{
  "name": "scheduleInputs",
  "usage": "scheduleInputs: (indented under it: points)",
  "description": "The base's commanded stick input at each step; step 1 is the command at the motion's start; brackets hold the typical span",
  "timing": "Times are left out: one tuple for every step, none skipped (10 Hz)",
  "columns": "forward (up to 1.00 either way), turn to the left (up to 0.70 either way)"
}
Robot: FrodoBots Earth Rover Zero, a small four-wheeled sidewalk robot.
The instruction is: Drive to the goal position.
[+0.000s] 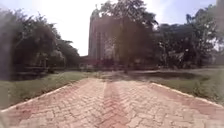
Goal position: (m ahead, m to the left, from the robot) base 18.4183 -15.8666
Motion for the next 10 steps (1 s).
scheduleInputs:
  points:
    - [0.7,0.0]
    - [0.7,0.0]
    - [0.7,0.0]
    - [0.7,0.0]
    - [0.7,0.0]
    - [0.7,0.0]
    - [0.7,0.0]
    - [0.7,0.0]
    - [0.7,0.0]
    - [0.7,0.0]
